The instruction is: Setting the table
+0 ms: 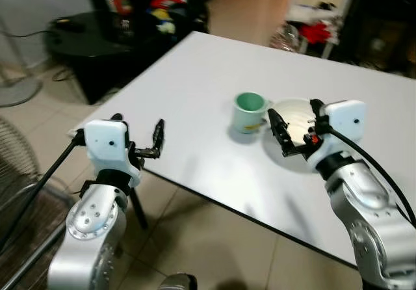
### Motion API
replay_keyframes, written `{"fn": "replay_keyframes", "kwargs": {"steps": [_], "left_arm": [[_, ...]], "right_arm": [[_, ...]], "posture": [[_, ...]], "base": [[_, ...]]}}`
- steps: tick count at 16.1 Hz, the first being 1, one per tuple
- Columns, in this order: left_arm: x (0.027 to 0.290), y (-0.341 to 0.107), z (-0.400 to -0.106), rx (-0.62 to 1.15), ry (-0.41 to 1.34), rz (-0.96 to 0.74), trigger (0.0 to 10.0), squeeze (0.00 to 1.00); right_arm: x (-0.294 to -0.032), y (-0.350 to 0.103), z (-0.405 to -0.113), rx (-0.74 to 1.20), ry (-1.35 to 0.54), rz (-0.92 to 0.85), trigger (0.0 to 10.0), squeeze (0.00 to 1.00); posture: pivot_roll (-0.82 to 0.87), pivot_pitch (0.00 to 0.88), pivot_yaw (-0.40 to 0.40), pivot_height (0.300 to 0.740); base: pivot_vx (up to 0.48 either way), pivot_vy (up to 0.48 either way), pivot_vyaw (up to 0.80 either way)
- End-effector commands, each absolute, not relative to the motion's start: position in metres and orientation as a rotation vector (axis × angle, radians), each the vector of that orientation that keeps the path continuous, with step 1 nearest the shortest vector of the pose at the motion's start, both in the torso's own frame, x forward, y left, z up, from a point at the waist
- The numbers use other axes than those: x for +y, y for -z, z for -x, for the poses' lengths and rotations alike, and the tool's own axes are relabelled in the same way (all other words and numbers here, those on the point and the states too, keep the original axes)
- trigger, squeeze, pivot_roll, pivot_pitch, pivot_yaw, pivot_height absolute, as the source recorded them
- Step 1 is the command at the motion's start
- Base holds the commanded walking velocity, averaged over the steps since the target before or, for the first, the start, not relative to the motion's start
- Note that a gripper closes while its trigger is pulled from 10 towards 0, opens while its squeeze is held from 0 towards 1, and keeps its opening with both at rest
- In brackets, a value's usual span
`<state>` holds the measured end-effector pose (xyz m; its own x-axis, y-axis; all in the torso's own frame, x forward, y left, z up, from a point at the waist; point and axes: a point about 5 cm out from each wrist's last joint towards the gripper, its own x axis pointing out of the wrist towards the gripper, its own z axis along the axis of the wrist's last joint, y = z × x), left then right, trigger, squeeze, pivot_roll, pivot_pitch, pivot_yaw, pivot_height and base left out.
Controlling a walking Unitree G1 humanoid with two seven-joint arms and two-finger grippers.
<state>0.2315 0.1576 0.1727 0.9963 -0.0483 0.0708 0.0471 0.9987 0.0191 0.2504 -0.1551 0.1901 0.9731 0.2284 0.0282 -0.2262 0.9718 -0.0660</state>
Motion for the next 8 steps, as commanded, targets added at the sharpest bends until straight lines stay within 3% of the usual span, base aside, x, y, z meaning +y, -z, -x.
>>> {"fn": "replay_keyframes", "kwargs": {"steps": [1, 8], "left_arm": [[0.162, -0.172, -0.232, -0.069, 0.017, -0.024, 10.0, 0.00], [0.163, -0.159, -0.226, -0.002, 0.052, -0.084, 10.0, 0.00]], "right_arm": [[-0.151, -0.193, -0.248, -0.035, -0.247, 0.062, 10.0, 1.00], [-0.138, -0.184, -0.241, -0.005, -0.331, 0.109, 10.0, 1.00]], "posture": [[0.00, 0.000, 0.026, 0.740], [0.02, 0.000, 0.005, 0.740]], "base": [[0.000, 0.000, 0.80], [0.000, 0.000, 0.80]]}}
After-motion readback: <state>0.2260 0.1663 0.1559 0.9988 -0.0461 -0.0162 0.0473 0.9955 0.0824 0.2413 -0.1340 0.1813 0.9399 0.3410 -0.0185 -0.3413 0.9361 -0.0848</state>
